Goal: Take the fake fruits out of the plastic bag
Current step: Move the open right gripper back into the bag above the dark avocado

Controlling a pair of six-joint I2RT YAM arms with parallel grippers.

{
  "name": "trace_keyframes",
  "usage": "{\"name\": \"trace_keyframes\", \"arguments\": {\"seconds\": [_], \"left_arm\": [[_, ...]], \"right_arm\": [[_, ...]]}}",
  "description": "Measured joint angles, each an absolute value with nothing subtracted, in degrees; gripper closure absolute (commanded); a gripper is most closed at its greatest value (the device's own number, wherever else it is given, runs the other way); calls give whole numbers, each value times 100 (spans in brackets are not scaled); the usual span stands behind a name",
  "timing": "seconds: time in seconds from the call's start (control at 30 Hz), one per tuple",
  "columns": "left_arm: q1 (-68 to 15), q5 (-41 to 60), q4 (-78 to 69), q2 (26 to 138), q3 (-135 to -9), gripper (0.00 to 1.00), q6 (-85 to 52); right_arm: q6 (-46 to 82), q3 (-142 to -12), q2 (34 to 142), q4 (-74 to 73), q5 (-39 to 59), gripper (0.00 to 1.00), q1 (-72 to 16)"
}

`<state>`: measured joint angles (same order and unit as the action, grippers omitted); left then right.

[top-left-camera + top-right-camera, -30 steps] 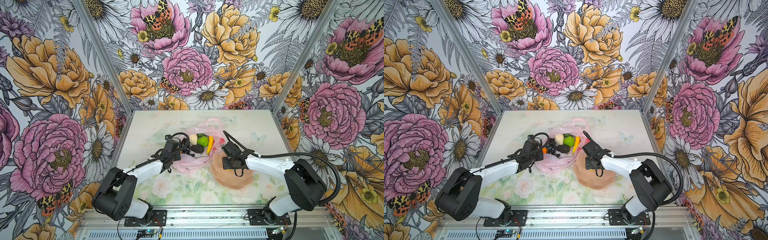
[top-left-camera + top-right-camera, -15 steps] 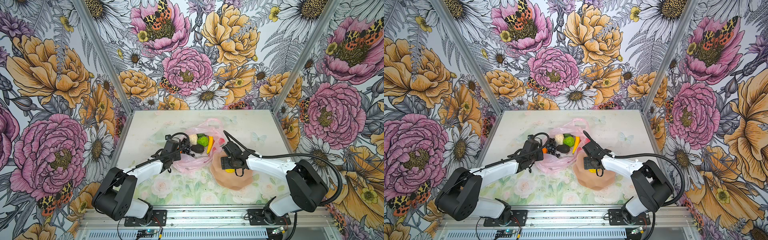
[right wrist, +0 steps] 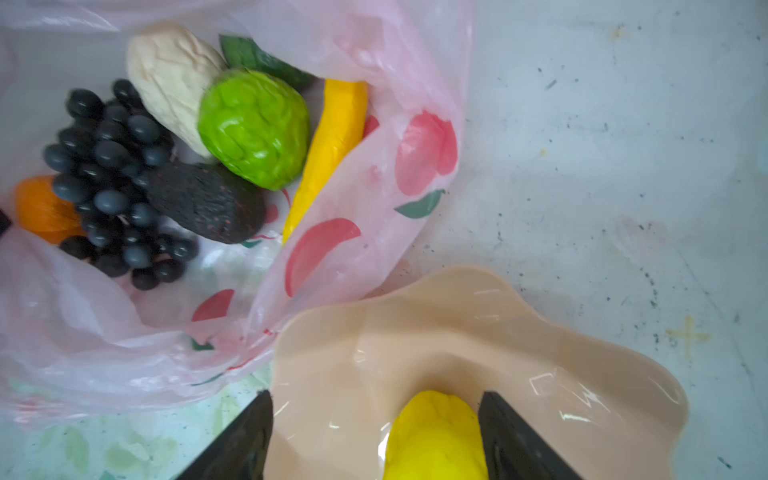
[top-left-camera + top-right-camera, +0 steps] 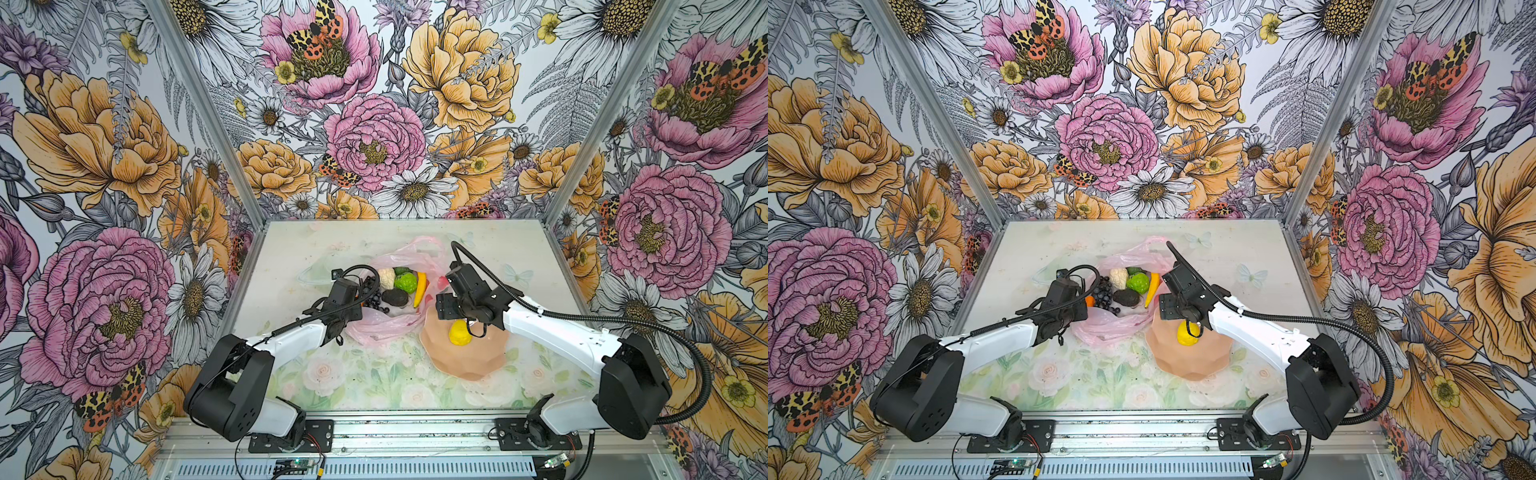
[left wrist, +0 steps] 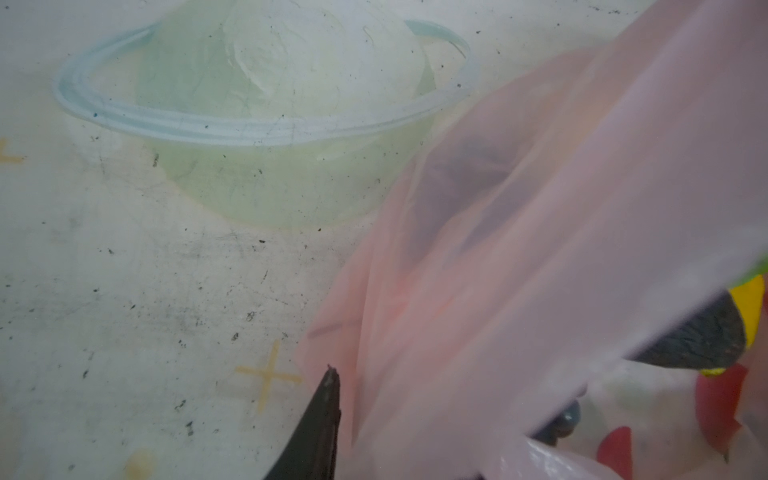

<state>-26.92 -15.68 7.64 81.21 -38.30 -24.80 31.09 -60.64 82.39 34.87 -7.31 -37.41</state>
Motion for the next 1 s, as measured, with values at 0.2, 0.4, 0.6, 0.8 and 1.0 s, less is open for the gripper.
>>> {"name": "trace_keyframes", "arguments": {"seconds": [0.2,0.4,0.6,0.8,1.0], "left_arm": [[-2727,-1603,768,8121,-3837,71,-2410],[-2727,-1634,770,8121,-3837,71,-2379],[-2753,-1656,770,8121,-3837,71,-2377],[-2759,-1680,770,8121,-3837,71,-2377],[-2764,-1699,773,8121,-3837,71,-2375]], "right_arm": [[2995,-7089,9094,3297,-497,24,-3946],[2696,-7975,10289,3203,-80,26,-4104],[2469,-8350,10995,3212,30,26,-4143],[2239,-8650,11391,3203,30,25,-4143],[2023,-8823,11786,3214,86,23,-4143]]}}
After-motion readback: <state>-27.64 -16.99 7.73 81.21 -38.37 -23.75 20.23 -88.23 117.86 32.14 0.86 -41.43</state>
